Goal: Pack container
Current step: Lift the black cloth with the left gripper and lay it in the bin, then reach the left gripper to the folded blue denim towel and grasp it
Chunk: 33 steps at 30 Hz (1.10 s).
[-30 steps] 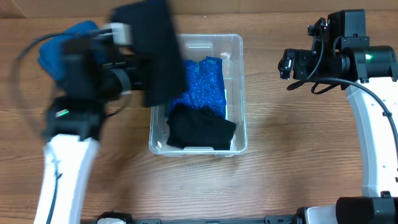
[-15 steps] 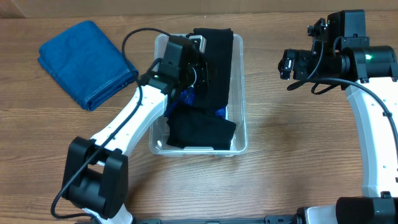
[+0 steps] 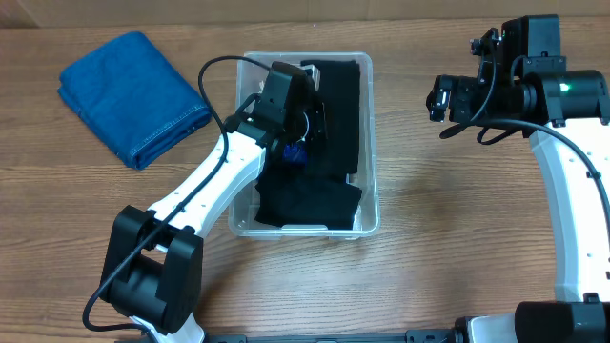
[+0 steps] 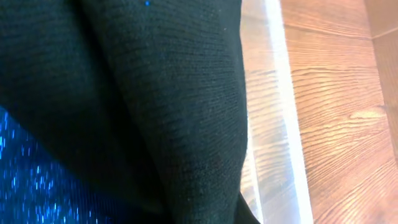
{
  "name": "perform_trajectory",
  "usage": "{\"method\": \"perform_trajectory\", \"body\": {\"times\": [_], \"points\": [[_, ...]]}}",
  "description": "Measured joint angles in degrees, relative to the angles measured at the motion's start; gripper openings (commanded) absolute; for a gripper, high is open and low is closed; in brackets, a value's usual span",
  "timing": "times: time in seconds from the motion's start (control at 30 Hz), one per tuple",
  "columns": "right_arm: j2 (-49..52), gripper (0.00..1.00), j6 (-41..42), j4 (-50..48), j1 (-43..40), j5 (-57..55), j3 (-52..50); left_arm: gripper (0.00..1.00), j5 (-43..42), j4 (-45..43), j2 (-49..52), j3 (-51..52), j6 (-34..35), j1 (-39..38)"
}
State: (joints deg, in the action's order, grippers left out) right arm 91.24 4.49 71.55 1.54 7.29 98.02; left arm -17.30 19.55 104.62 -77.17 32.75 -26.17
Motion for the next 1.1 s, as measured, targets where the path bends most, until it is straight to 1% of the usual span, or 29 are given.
{"method": "perform_trajectory", "body": {"times": [0.07,0.17,0.2,0.23,0.3,0.5,0.57,0.63,0.7,0.83,0.93,1.03,1.1], "points": [[0.00,1.00,-0.04,0.02,0.00,-0.02,0.00,0.04,-0.24,1.40,0.00,0.00,2.56,0.00],[0.00,1.00,-0.02,0.00,0.00,-0.04,0.00,0.09,-1.36,1.70,0.00,0.00,5.31,0.00],[0.00,1.00,-0.02,0.02,0.00,-0.04,0.00,0.22,-1.68,1.66,0.00,0.00,6.10,0.00],[0.00,1.00,-0.07,0.00,0.00,-0.02,0.00,0.52,-1.90,1.66,0.00,0.00,6.58,0.00],[0.00,1.00,0.00,0.00,0.00,-0.02,0.00,1.00,-1.95,1.62,0.00,0.00,7.26,0.00],[0.00,1.00,-0.02,0.22,0.00,-0.02,0.00,1.00,0.26,1.51,0.00,0.00,5.88,1.57],[0.00,1.00,-0.04,0.50,0.00,-0.02,0.00,1.00,1.11,2.89,0.00,0.00,5.57,4.37],[0.00,1.00,0.00,0.52,0.00,-0.02,0.00,1.00,1.55,5.27,0.00,-0.07,4.92,9.14],[0.00,1.00,-0.04,0.44,0.00,0.00,0.00,1.00,0.46,7.10,-0.09,-0.37,4.28,12.55],[0.00,1.00,-0.02,0.44,0.00,-0.04,0.00,1.00,2.49,12.59,-2.27,-0.98,-0.68,15.98],[0.00,1.00,-0.02,0.46,0.00,-0.04,0.00,1.00,5.95,14.47,-7.04,-0.98,-6.58,16.74],[0.00,1.00,0.00,0.48,0.00,-0.24,0.00,1.00,8.22,15.43,-15.04,-0.98,-12.11,16.79],[0.00,1.00,-0.02,0.48,0.00,-0.33,0.00,1.00,10.97,16.94,-20.63,-1.11,-14.29,17.18]]}}
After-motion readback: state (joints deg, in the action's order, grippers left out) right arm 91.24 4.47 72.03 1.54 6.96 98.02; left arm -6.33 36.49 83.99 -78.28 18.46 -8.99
